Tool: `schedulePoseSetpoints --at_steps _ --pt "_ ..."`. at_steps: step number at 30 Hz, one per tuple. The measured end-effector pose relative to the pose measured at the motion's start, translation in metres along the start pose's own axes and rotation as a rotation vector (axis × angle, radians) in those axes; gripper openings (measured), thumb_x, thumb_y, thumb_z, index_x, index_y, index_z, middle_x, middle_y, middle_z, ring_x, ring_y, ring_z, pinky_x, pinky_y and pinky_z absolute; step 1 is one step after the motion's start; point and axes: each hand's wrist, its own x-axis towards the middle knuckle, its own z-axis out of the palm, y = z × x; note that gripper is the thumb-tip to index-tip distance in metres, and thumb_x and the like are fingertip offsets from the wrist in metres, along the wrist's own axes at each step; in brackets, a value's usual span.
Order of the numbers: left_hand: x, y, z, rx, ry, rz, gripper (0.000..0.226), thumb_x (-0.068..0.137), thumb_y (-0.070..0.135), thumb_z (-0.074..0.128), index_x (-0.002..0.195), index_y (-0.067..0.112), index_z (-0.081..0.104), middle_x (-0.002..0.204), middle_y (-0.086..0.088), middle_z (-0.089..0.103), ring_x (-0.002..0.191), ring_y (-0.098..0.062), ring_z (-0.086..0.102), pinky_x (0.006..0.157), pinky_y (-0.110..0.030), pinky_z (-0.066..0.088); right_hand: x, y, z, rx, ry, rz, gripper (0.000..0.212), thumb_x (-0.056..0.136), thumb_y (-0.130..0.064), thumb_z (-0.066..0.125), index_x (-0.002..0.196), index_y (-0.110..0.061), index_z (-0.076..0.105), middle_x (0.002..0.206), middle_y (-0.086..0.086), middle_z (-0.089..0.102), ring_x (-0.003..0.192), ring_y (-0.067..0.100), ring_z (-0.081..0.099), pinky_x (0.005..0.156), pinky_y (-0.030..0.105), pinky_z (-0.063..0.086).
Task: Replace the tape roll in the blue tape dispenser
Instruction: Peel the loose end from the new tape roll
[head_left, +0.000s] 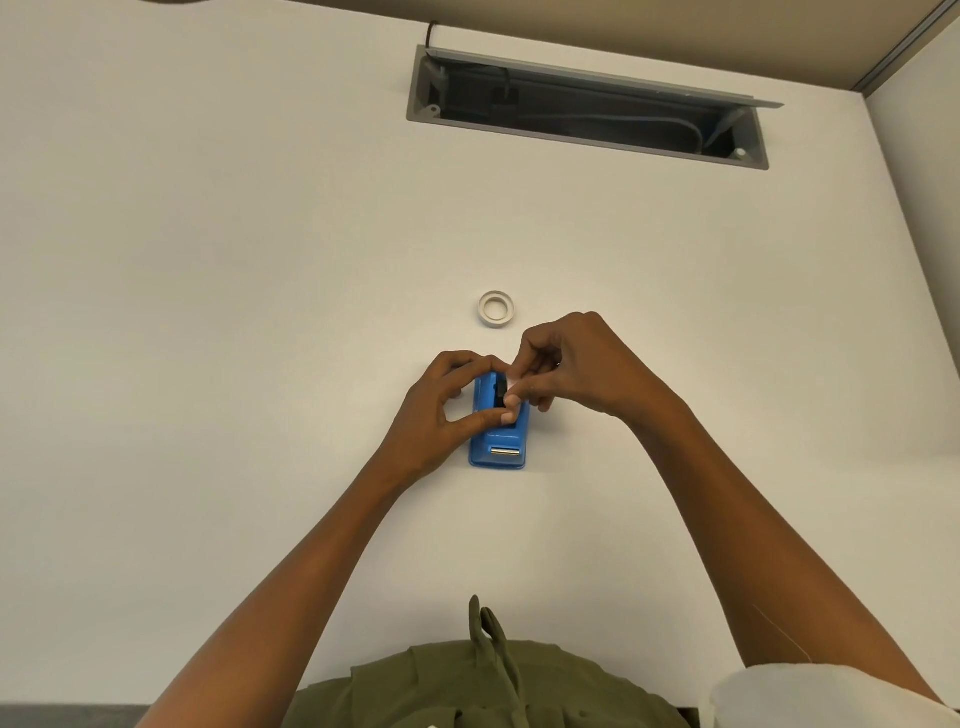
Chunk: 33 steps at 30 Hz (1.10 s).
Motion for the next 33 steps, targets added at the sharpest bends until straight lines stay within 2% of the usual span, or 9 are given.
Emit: schedulePoseSetpoints --at_steps 3,11,14,17,20,24,29,33 --pt "0.000 -0.001 0.001 -0.004 -0.003 -0.007 0.049 0.076 0.033 0.071 0.122 0.022 0.055 0.123 0.005 0.049 0.109 -0.008 0.048 0.084 -0.011 0.040 0.001 0.000 -0.001 0.002 -0.016 -0.005 0.011 0.070 -0.007 0.079 0.074 -0.002 0.070 0.062 0.004 0.070 0.051 0.015 0.066 0.057 0.024 0.056" --pt "0.000 -0.001 0.000 -0.015 -0.006 0.015 0.042 0.075 0.039 0.070 0.112 0.042 0.050 0.118 0.011 0.049 0.108 0.000 0.048 0.083 -0.011 0.041 0.001 0.002 -0.004 0.011 -0.015 0.019 0.005 0.081 -0.010 0.070 0.078 -0.006 0.071 0.069 0.014 0.072 0.055 0.017 0.069 0.062 0.026 0.057" --pt "0.000 -0.001 -0.001 -0.015 -0.005 0.011 0.043 0.075 0.041 0.069 0.114 0.041 0.051 0.120 0.009 0.050 0.109 -0.003 0.049 0.085 -0.014 0.042 -0.005 0.006 -0.003 0.017 0.043 0.009 0.007 0.084 -0.011 0.067 0.081 -0.009 0.073 0.073 0.010 0.072 0.059 0.017 0.067 0.062 0.026 0.055" --pt "0.000 0.000 0.000 -0.011 0.000 0.009 0.043 0.075 0.041 0.069 0.114 0.040 0.051 0.120 0.009 0.049 0.108 -0.003 0.048 0.085 -0.016 0.042 -0.014 0.011 0.002 -0.004 0.158 -0.054 0.008 0.078 -0.018 0.074 0.085 -0.017 0.077 0.081 0.000 0.071 0.069 0.013 0.063 0.061 0.021 0.047" --pt "-0.001 0.001 -0.001 -0.013 -0.005 0.024 0.043 0.075 0.042 0.069 0.115 0.038 0.053 0.120 0.010 0.050 0.109 -0.003 0.049 0.086 -0.016 0.043 -0.022 0.015 0.009 -0.075 0.247 -0.138 0.012 0.072 -0.023 0.080 0.083 -0.020 0.078 0.082 -0.001 0.065 0.073 0.014 0.057 0.061 0.022 0.041" --pt "-0.001 0.003 -0.001 -0.012 -0.003 0.026 0.044 0.073 0.048 0.067 0.114 0.041 0.054 0.120 0.010 0.051 0.110 -0.003 0.049 0.086 -0.016 0.043 -0.025 0.017 0.014 -0.230 0.323 -0.205 0.008 0.074 -0.026 0.078 0.080 -0.020 0.077 0.088 -0.001 0.064 0.083 0.019 0.057 0.070 0.036 0.046" --pt "-0.002 0.005 -0.002 -0.019 0.008 0.037 0.042 0.072 0.050 0.068 0.112 0.045 0.054 0.118 0.014 0.052 0.109 0.001 0.050 0.086 -0.019 0.044 -0.024 0.010 0.015 -0.397 0.333 -0.238 0.003 0.073 -0.025 0.076 0.073 -0.022 0.074 0.098 -0.003 0.063 0.090 0.019 0.054 0.069 0.029 0.037" --pt "-0.002 0.005 -0.002 -0.024 0.012 0.043 0.040 0.072 0.050 0.068 0.108 0.054 0.051 0.117 0.016 0.052 0.109 0.002 0.050 0.085 -0.018 0.044 -0.022 -0.001 0.014 -0.525 0.293 -0.273 0.006 0.071 -0.023 0.074 0.067 -0.019 0.073 0.108 -0.001 0.061 0.100 0.022 0.052 0.075 0.032 0.035"
